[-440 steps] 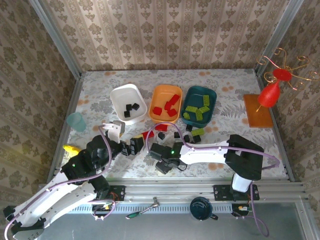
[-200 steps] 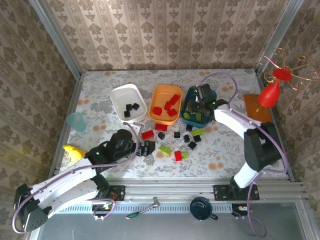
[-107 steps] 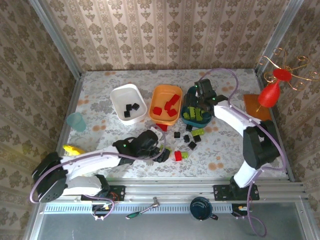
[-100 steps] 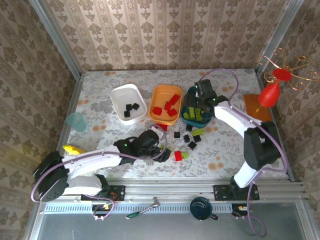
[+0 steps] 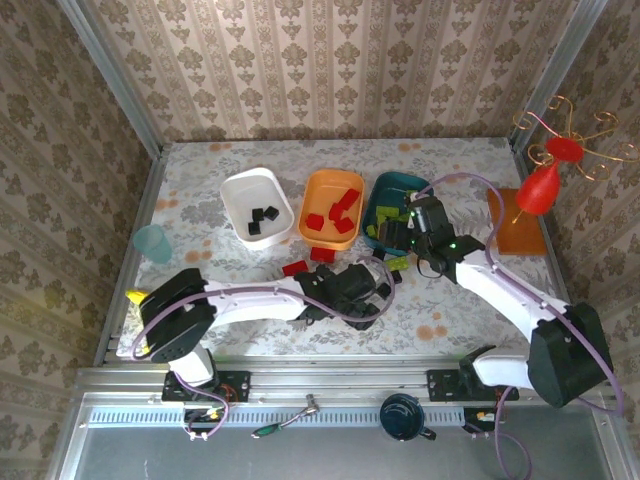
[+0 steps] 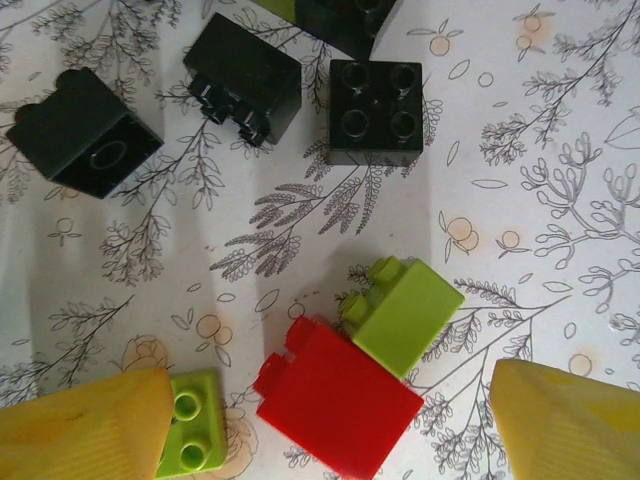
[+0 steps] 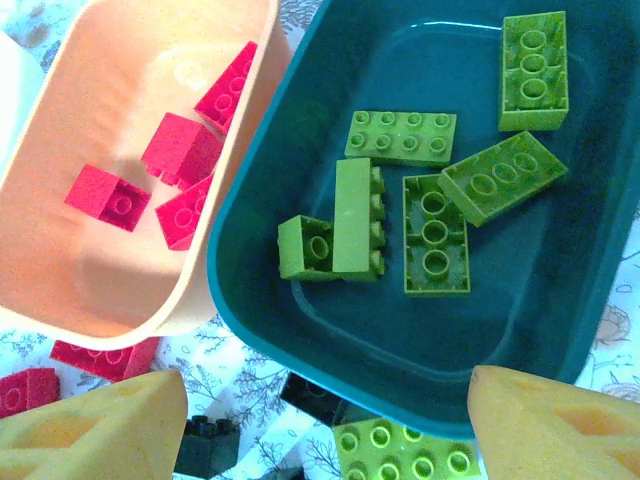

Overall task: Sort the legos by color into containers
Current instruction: Pick up the lego from the middle-left of the table.

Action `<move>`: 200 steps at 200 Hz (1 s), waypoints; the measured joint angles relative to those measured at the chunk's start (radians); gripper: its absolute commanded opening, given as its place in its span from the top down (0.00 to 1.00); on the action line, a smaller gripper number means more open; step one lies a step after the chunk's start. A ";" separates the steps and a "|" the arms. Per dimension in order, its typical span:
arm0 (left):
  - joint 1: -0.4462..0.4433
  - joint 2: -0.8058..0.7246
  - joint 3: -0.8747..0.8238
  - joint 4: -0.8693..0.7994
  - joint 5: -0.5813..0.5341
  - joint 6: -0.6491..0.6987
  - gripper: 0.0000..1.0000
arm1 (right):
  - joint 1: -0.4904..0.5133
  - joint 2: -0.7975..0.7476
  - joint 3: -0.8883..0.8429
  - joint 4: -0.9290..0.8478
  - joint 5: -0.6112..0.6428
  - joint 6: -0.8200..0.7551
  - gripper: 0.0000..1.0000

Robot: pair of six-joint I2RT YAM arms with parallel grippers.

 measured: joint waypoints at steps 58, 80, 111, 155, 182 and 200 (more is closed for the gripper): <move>-0.023 0.086 0.037 -0.061 -0.083 0.011 0.20 | -0.007 -0.037 -0.028 0.001 0.001 0.000 0.24; -0.029 0.121 0.046 -0.063 -0.086 0.023 0.22 | -0.010 -0.037 -0.028 0.001 0.001 0.000 0.24; -0.029 0.127 0.050 -0.064 -0.085 0.036 0.28 | -0.017 -0.039 -0.028 0.001 0.001 0.000 0.23; -0.029 0.127 0.050 -0.062 -0.060 0.049 0.39 | -0.022 -0.043 -0.028 0.000 0.002 0.000 0.23; -0.029 0.127 0.049 -0.062 -0.050 0.048 0.46 | -0.022 -0.043 -0.028 0.000 0.004 0.000 0.23; -0.029 0.126 0.048 -0.060 -0.050 0.048 0.47 | -0.024 -0.043 -0.028 0.000 0.004 0.000 0.23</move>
